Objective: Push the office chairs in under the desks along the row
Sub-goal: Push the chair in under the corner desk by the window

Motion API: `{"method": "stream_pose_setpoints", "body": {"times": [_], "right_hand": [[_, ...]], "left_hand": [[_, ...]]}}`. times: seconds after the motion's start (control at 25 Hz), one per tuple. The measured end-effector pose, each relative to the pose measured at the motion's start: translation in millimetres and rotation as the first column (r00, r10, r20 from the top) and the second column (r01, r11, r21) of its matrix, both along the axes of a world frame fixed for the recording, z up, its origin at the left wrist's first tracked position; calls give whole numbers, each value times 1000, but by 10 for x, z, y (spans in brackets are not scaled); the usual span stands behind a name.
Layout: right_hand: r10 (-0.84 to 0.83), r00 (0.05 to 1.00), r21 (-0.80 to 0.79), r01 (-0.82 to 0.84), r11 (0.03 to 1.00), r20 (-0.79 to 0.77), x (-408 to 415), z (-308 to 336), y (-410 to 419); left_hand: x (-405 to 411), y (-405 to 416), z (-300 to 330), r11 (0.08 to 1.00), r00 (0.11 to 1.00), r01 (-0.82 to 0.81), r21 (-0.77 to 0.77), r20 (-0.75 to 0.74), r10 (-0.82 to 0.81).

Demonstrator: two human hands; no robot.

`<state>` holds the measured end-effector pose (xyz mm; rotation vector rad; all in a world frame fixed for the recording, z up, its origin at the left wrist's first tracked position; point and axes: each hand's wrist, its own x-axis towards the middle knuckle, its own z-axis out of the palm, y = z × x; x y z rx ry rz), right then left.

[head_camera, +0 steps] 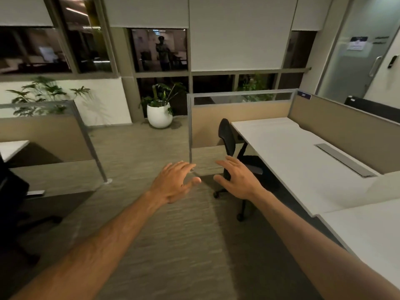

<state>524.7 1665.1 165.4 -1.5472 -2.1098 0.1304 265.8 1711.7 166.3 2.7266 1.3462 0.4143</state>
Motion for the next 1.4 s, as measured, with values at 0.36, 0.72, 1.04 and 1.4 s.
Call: {"method": "stream_pose_setpoints", "body": {"times": [0.36,0.72,1.04,1.4], "right_hand": [[92,995,34,-93,995,38,-13,-87,1679],[128,991,-14,-128,992,45,13,-136,3048],[52,998,-16,-51,999,38,-42,-350,4500],[-83,996,-75,82,994,-13,-75,-667,6053]], "left_hand": [[0,1428,-25,996,994,-91,9,56,91],[88,2758,-175,990,986,-138,-14,88,138],[112,4375,-404,994,992,-81,-68,86,87],[218,6245,-431,990,997,71,-122,43,-66]]}}
